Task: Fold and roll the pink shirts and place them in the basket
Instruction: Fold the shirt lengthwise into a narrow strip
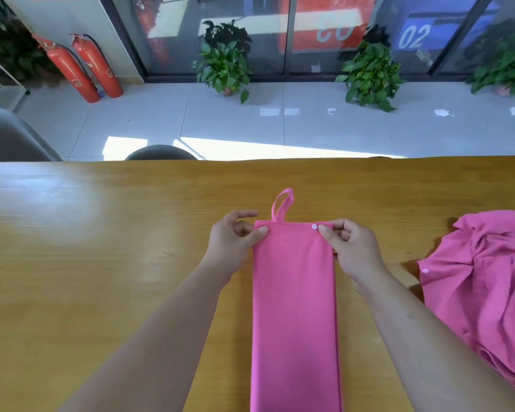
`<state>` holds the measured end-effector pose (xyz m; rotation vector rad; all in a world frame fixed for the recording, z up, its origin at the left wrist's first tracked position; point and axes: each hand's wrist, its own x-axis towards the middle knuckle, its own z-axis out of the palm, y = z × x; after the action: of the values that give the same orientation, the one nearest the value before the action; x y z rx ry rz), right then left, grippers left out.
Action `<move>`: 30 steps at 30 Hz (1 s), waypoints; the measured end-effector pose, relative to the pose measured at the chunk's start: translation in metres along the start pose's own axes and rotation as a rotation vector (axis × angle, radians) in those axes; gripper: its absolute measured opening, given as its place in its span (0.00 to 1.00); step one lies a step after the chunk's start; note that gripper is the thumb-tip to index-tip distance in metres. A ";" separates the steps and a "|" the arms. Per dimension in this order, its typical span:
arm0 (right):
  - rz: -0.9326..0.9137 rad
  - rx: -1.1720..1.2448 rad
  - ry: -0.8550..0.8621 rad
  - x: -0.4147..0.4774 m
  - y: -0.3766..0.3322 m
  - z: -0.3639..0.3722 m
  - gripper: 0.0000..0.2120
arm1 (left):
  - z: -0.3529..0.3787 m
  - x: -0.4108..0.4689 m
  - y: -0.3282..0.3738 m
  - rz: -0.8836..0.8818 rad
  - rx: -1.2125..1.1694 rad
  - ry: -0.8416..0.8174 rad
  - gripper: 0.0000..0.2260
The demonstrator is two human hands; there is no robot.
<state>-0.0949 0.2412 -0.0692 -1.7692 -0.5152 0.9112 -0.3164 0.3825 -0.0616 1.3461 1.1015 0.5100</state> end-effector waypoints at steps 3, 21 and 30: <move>0.010 -0.066 0.033 0.009 0.007 0.005 0.06 | 0.009 0.010 -0.013 -0.008 0.032 0.061 0.15; -0.347 -1.366 -0.137 -0.063 0.081 0.108 0.36 | -0.046 -0.065 -0.135 0.377 1.159 0.061 0.28; -0.340 -1.428 -0.110 -0.042 0.076 0.109 0.38 | -0.044 -0.066 -0.132 0.389 1.127 0.098 0.28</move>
<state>-0.2120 0.2483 -0.1443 -2.6929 -1.7720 0.3192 -0.4205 0.3213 -0.1565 2.5693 1.2567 0.1990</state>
